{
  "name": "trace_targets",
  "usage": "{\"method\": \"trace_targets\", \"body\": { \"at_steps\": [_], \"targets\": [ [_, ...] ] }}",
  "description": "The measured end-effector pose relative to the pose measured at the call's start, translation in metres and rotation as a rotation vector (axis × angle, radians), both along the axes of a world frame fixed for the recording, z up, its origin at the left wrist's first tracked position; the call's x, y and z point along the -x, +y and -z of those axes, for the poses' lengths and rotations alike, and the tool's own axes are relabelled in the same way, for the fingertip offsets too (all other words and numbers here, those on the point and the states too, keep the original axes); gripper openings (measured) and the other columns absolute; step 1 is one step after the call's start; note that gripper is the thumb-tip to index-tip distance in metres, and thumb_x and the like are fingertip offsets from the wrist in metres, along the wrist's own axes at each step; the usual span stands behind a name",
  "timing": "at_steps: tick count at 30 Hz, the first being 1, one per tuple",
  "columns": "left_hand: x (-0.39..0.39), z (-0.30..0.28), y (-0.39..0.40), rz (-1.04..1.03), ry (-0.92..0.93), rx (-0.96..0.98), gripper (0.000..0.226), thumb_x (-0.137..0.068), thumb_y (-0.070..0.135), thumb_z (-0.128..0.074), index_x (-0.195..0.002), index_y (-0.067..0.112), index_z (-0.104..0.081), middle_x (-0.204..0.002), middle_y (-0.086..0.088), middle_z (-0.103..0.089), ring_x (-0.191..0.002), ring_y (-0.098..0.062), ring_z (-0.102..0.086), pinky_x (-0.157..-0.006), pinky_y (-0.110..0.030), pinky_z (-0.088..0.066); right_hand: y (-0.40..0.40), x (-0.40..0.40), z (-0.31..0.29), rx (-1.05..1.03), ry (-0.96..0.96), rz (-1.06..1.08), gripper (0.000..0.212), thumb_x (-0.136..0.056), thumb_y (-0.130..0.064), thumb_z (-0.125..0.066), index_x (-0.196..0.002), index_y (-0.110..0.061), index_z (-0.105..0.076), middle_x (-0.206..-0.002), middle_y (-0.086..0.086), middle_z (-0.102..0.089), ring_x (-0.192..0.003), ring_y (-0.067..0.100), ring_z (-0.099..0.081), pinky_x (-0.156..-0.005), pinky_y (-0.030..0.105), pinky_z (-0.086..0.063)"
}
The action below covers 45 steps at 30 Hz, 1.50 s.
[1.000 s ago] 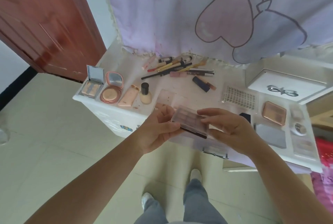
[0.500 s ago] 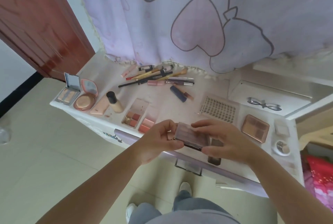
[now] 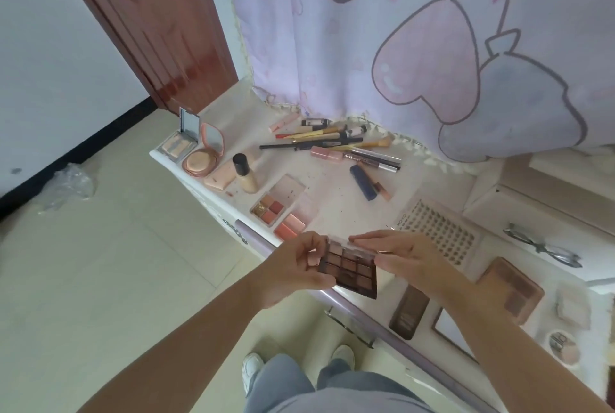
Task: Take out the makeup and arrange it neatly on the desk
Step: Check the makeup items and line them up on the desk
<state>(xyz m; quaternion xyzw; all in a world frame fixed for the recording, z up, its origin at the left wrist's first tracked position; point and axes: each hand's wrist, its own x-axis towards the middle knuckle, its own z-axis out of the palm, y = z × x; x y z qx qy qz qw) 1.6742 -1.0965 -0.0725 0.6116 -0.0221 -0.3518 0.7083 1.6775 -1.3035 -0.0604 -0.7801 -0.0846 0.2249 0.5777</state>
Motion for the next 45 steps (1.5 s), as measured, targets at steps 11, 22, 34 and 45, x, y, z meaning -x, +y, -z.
{"method": "trace_targets", "body": {
  "at_steps": [11, 22, 34, 45],
  "targets": [
    [-0.012, 0.054, 0.009, -0.239, 0.242, -0.161, 0.042, -0.074, -0.020, -0.055, -0.097, 0.014, -0.049, -0.087, -0.006, -0.061, -0.067, -0.011, -0.061, -0.059, -0.015, -0.047, 0.010, -0.015, 0.052, 0.077, 0.259, 0.144, 0.033, -0.091, -0.023, -0.051, -0.061, -0.013, -0.059, -0.063, 0.010, -0.059, -0.062, 0.032, -0.055, -0.072, 0.050, -0.046],
    [-0.012, 0.095, -0.001, -0.649, 0.315, -0.437, 0.026, -0.082, -0.014, -0.056, -0.098, 0.007, -0.055, -0.077, -0.005, -0.056, -0.070, -0.017, -0.058, -0.074, -0.026, -0.054, 0.028, -0.049, 0.084, 0.255, 0.197, 0.286, 0.023, -0.094, -0.021, -0.043, -0.079, -0.019, -0.061, -0.089, 0.007, -0.066, -0.087, 0.025, -0.064, -0.088, 0.041, -0.051],
    [-0.018, 0.101, -0.012, -0.720, 0.348, -0.580, 0.022, -0.078, -0.006, -0.066, -0.069, 0.009, -0.052, -0.069, -0.006, -0.058, -0.078, -0.032, -0.065, -0.088, -0.041, -0.053, -0.006, -0.057, 0.064, 0.602, 0.118, -0.007, 0.036, -0.095, -0.016, -0.043, -0.130, -0.008, -0.047, -0.125, 0.008, -0.056, -0.116, 0.021, -0.051, -0.091, 0.023, -0.039],
    [0.018, 0.084, -0.054, -0.263, -0.107, -0.841, 0.024, -0.082, 0.024, -0.066, -0.076, 0.019, -0.044, -0.071, 0.006, -0.048, -0.063, -0.009, -0.044, -0.055, -0.014, -0.035, -0.028, -0.052, 0.069, 0.745, 0.281, -0.173, 0.048, -0.086, -0.010, -0.058, -0.132, -0.005, -0.043, -0.128, 0.012, -0.052, -0.117, 0.023, -0.049, -0.096, 0.027, -0.039]
  ]
}}
